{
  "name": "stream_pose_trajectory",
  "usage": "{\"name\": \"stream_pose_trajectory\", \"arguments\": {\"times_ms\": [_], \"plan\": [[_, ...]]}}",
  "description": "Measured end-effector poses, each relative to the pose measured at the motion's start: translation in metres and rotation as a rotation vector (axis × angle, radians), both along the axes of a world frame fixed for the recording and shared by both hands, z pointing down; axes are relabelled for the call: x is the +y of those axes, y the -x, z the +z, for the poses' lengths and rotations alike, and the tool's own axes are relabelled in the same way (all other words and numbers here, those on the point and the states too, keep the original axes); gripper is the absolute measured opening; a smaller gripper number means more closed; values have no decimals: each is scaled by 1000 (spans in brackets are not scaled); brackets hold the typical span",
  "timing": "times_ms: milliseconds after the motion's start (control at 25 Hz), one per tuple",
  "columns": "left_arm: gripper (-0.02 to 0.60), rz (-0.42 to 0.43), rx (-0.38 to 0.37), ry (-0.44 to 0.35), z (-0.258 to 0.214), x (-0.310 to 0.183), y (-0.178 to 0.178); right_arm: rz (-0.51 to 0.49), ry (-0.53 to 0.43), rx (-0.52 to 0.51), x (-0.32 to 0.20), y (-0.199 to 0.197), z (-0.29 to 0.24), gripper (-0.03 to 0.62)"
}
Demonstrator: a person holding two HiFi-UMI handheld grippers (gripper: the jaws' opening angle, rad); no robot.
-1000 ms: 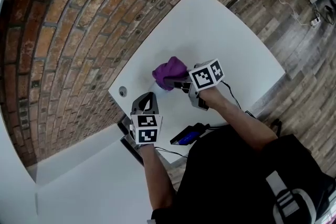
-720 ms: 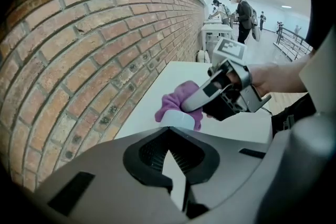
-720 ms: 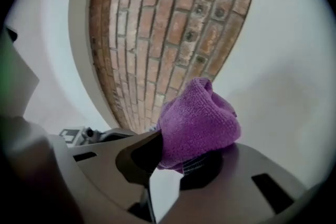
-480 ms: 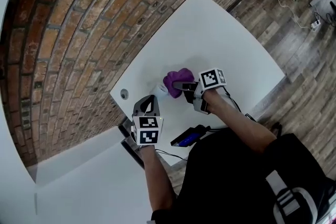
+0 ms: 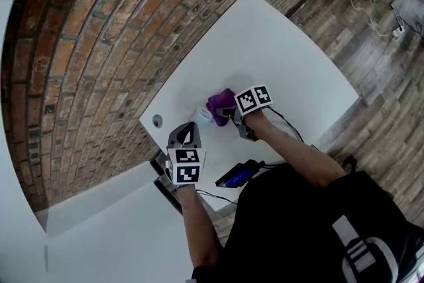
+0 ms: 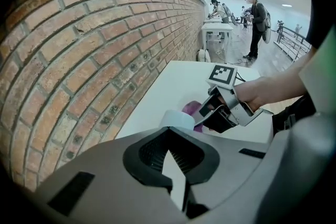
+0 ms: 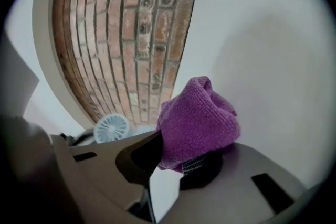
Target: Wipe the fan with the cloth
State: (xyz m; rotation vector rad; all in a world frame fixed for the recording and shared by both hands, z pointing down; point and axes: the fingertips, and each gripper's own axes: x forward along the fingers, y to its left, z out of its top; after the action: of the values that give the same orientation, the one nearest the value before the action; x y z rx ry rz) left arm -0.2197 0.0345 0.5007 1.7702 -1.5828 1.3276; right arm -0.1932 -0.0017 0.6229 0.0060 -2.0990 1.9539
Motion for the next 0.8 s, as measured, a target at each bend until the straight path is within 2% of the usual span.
{"name": "stream_pose_trajectory", "arguments": {"times_ms": [80,120,160,200,320,400,520,680,720,800], "plan": [[4,-4,2,-1,0,1,-1,-55,-144,135,-4,-9,17,65],[5,-5,5,-1,0,1,-2,-37,-174,149,-10,-14,14,66],[5,-5,8,0,0,1,-2,4,-160,116,-17,-18,2,66],[5,-7,10,1,1,0,-2,58,-104,48,-23,-21,-16,66],[3,-11,8,6,0,1,0,169,164,-167,-18,-22,-62,66],[5,-11,6,8,0,2,1,163,247,-179,1,-16,-60,66],[3,-8,-4,1,-1,0,1,139,207,-69,22,-8,-27,66],[-2,-14,-14,-1,-1,1,4,48,36,134,29,-12,24,66],[-2,-16,-12,1,0,2,4,45,26,145,28,-16,25,65],[-2,-12,-7,-6,-1,1,3,71,65,79,26,-21,2,66]]}}
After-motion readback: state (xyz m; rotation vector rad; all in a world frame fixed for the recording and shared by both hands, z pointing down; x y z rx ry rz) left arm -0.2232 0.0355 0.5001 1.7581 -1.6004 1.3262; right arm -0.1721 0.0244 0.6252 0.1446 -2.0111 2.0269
